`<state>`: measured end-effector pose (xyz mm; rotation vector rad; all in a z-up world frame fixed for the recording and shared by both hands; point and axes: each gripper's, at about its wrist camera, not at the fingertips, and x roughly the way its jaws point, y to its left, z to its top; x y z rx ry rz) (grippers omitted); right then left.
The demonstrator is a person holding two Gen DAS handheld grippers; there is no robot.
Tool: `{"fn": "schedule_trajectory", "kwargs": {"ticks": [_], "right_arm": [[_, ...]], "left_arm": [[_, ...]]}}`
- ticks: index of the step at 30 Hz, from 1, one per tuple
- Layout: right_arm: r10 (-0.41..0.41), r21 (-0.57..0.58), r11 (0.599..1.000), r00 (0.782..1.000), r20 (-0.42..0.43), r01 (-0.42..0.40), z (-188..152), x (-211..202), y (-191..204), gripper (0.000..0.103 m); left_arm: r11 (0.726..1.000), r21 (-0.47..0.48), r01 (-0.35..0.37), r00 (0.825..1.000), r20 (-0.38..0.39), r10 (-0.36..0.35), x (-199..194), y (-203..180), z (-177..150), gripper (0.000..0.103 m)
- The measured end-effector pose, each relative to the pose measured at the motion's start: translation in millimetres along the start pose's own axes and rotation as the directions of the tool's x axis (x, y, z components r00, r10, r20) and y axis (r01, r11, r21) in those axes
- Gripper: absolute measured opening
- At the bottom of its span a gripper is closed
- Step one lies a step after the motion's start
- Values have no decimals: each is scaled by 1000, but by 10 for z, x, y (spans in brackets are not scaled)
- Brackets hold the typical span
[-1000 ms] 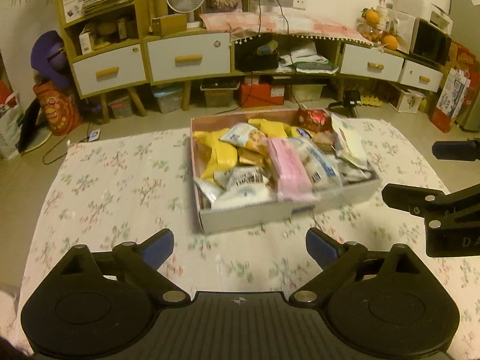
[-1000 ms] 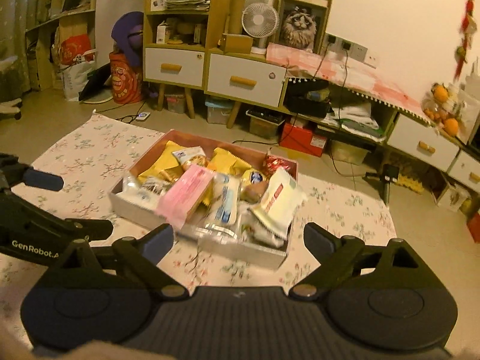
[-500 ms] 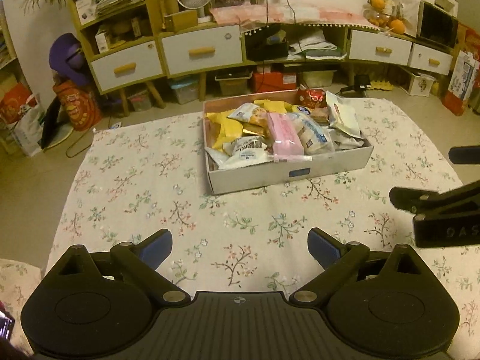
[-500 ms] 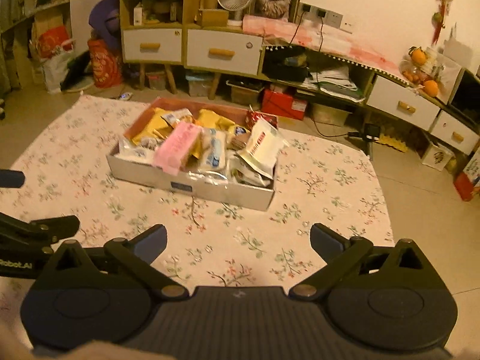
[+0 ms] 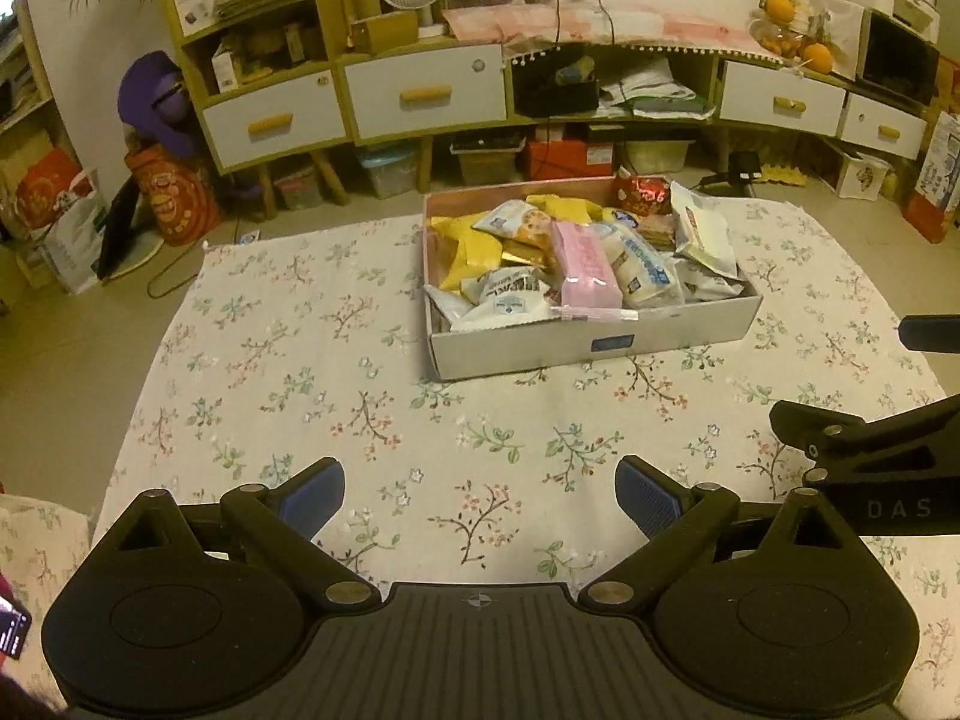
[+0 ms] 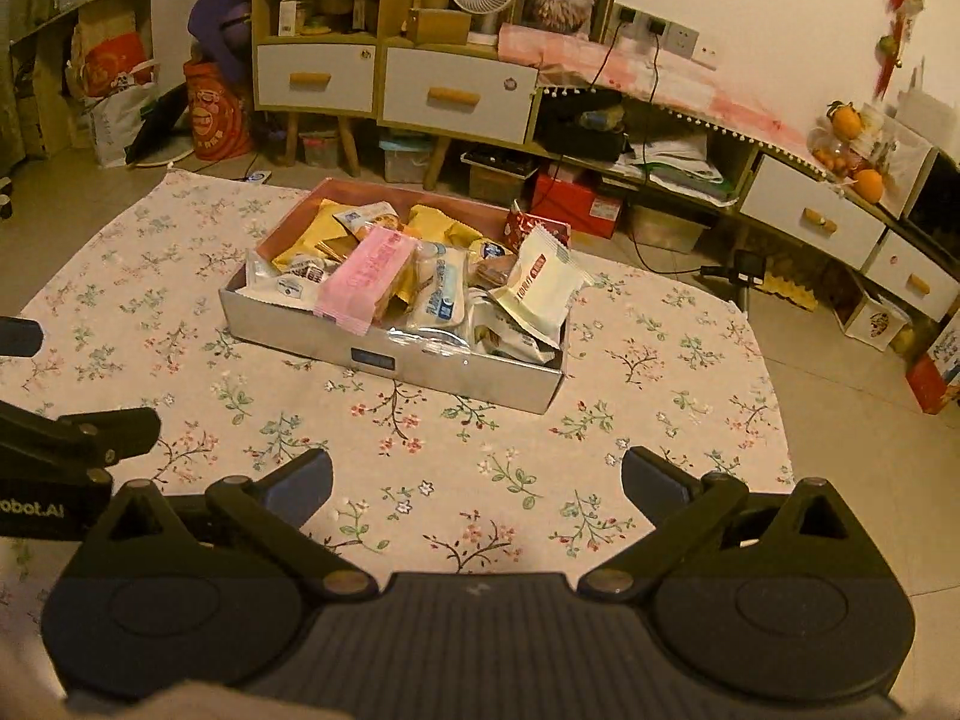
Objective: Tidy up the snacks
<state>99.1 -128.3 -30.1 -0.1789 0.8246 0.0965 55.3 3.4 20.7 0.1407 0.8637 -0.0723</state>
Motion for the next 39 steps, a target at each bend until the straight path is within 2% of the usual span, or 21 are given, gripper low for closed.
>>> {"fn": "schedule_trajectory", "kwargs": {"ticks": [39], "right_arm": [[2, -3, 1000, 1000, -10, -2, 6, -2, 21, 103]], "left_arm": [[1000, -2, 0, 1000, -21, 0, 0, -7, -16, 98]]}}
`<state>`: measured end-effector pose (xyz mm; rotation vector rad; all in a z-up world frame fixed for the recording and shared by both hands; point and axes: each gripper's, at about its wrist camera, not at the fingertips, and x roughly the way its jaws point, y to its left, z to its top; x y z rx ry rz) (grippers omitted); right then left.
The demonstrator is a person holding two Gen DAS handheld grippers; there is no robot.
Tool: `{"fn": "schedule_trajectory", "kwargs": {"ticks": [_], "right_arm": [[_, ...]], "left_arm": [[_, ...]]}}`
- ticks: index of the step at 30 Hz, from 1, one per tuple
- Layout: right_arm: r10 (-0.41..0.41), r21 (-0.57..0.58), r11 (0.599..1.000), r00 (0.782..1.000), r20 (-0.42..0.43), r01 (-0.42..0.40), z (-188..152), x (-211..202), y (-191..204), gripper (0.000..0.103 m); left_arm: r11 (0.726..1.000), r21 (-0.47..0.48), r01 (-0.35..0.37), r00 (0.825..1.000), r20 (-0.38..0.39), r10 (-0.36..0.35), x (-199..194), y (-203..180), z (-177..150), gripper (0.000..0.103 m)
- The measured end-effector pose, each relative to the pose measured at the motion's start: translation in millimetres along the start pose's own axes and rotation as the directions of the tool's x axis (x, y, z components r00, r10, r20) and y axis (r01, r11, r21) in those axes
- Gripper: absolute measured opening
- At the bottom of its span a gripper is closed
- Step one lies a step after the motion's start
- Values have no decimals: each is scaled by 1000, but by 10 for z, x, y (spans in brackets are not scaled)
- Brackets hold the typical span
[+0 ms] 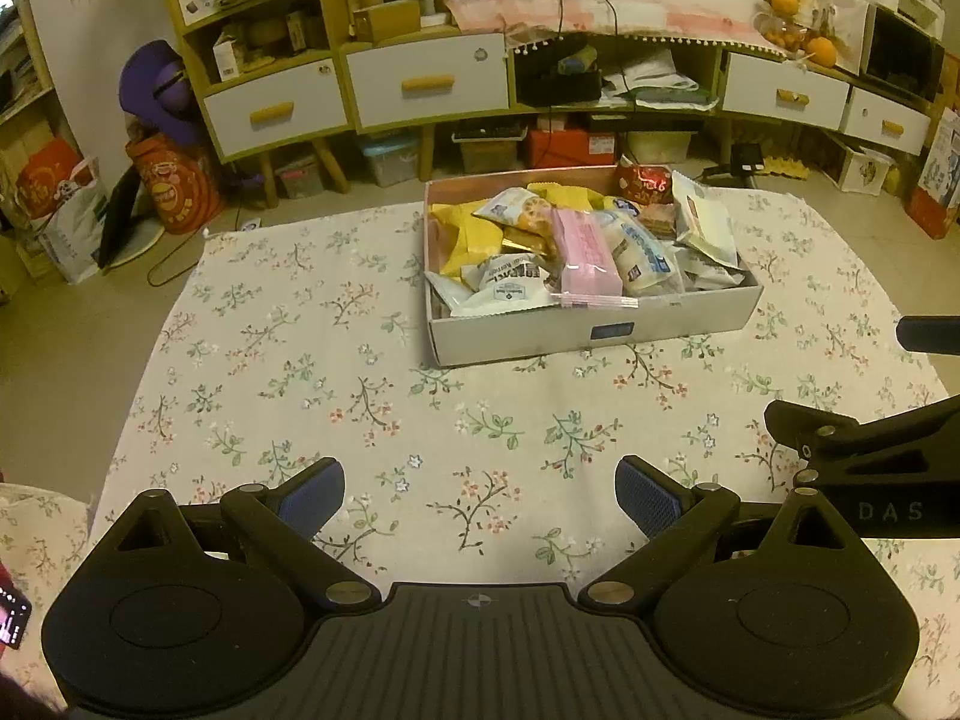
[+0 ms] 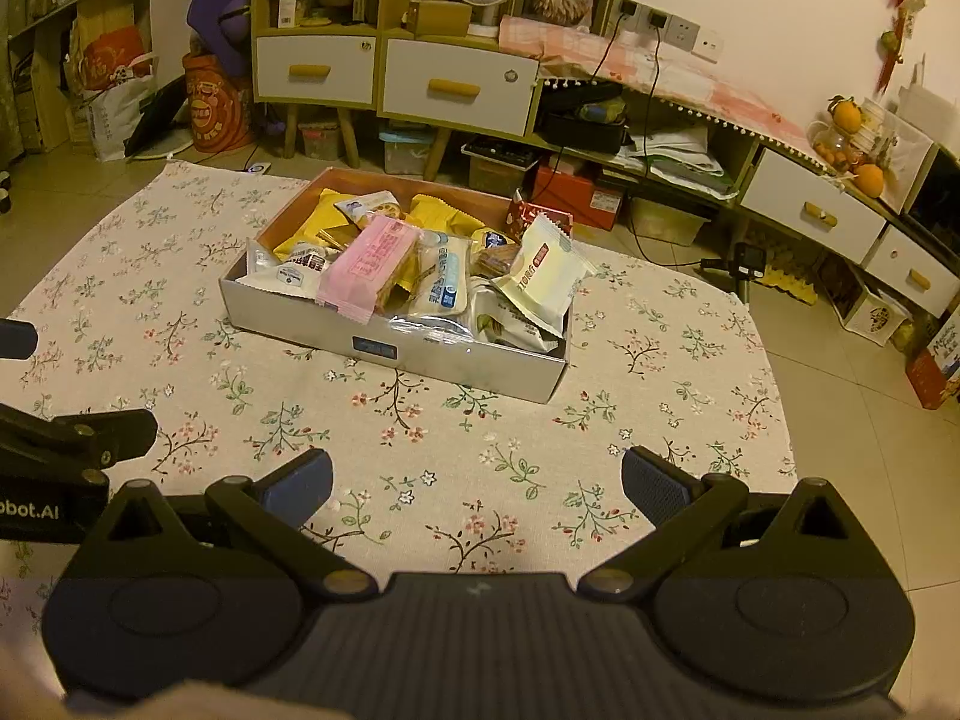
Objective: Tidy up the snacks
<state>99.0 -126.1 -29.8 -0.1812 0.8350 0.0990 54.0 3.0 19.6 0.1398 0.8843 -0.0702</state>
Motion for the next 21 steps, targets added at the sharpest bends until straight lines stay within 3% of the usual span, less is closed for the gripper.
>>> {"fn": "schedule_trajectory", "kwargs": {"ticks": [21], "right_arm": [[-9, 14, 1000, 1000, 15, 9, 13, -34, -21, 103]], "left_arm": [[999, -26, 33, 999, -39, -34, 44, 16, -25, 98]]}}
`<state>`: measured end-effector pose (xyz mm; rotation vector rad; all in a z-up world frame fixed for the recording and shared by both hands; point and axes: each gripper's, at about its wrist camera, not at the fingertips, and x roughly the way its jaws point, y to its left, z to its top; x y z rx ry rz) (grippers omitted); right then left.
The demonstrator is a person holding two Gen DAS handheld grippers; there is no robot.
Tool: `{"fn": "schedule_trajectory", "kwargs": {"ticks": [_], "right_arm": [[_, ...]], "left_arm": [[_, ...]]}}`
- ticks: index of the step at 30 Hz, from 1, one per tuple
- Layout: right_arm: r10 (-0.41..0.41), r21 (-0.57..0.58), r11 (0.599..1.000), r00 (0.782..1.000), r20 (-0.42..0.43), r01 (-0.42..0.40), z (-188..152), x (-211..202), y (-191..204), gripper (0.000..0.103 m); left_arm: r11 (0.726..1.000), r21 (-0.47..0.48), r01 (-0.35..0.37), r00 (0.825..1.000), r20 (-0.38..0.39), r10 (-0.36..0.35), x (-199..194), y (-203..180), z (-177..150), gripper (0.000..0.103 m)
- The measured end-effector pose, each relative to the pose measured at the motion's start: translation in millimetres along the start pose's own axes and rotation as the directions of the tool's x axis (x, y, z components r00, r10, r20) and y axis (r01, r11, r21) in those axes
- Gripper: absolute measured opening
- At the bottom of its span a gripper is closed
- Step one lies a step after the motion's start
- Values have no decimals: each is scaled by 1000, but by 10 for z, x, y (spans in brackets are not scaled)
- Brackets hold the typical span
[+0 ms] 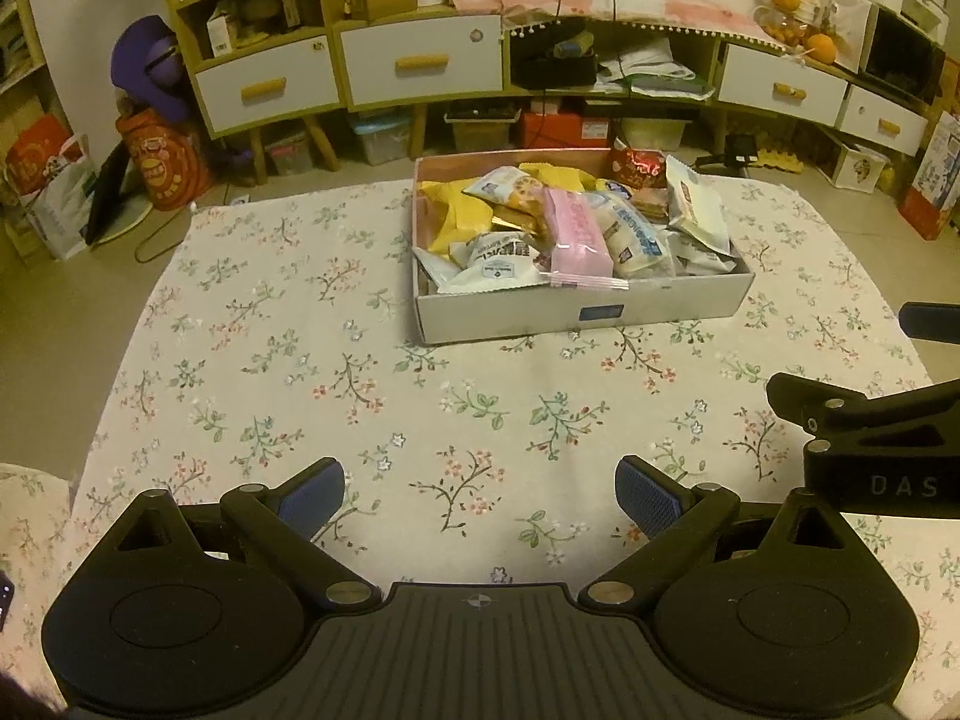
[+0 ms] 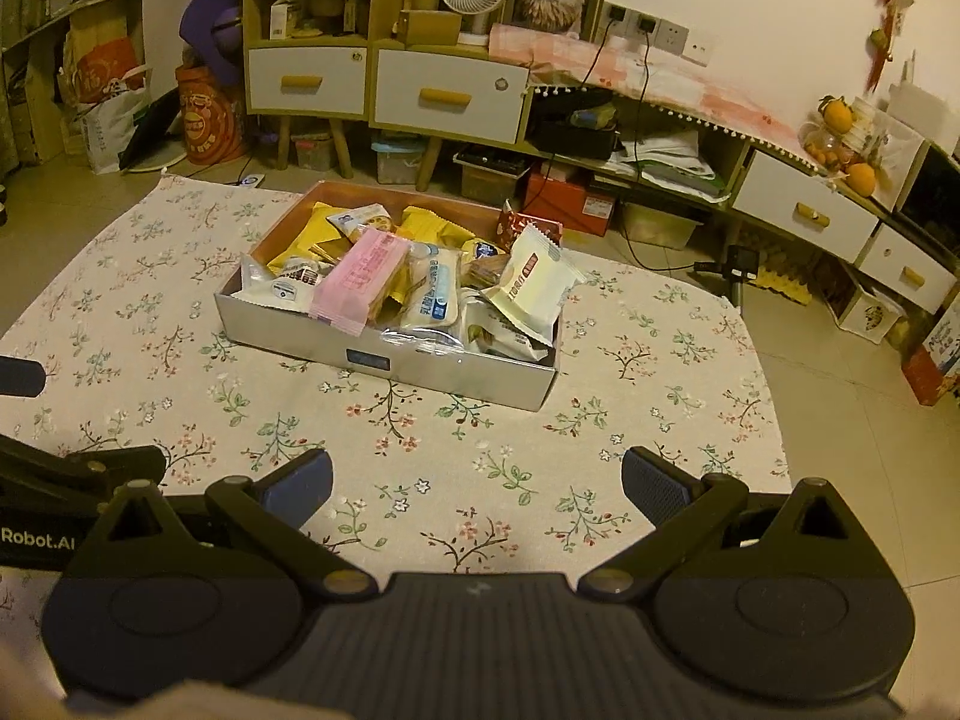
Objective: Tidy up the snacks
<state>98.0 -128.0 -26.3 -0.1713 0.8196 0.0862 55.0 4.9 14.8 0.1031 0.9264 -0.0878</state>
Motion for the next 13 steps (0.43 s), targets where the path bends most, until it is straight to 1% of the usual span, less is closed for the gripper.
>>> {"fn": "schedule_trajectory", "kwargs": {"ticks": [13], "right_arm": [[-20, -43, 999, 999, -26, 19, -78, 87, 69, 103]], "left_arm": [[1000, 13, 20, 1000, -14, -19, 77, 8, -57, 98]]}}
